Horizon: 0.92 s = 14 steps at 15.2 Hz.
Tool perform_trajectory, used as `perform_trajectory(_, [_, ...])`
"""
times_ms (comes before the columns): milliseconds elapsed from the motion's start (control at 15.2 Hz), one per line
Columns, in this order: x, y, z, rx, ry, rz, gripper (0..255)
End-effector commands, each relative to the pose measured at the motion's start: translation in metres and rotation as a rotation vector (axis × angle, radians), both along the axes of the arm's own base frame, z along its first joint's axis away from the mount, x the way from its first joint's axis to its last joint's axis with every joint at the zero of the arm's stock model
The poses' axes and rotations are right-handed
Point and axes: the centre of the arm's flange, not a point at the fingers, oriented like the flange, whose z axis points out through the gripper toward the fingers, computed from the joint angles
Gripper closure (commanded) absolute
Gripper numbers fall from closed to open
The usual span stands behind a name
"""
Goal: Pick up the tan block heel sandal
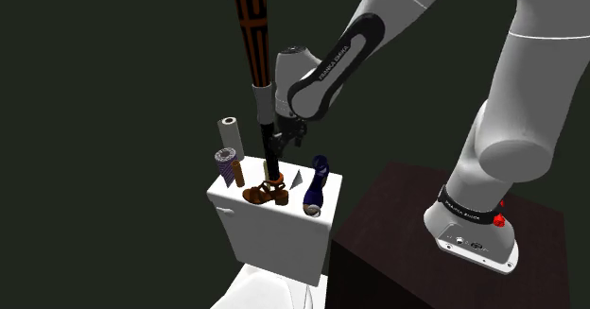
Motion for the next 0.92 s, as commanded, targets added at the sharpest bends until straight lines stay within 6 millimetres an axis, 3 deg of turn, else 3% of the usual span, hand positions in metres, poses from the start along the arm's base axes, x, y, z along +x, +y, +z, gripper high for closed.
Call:
perform_trajectory(0, [0.01, 0.011, -0.021, 0.007, -0.001, 0.006, 0])
perform_trajectory(528, [0.055, 0.059, -0.1, 0.034, -0.006, 0.029, 0])
perform_trajectory(858, [0.058, 0.062, -0.126, 0.036, -0.006, 0.031, 0])
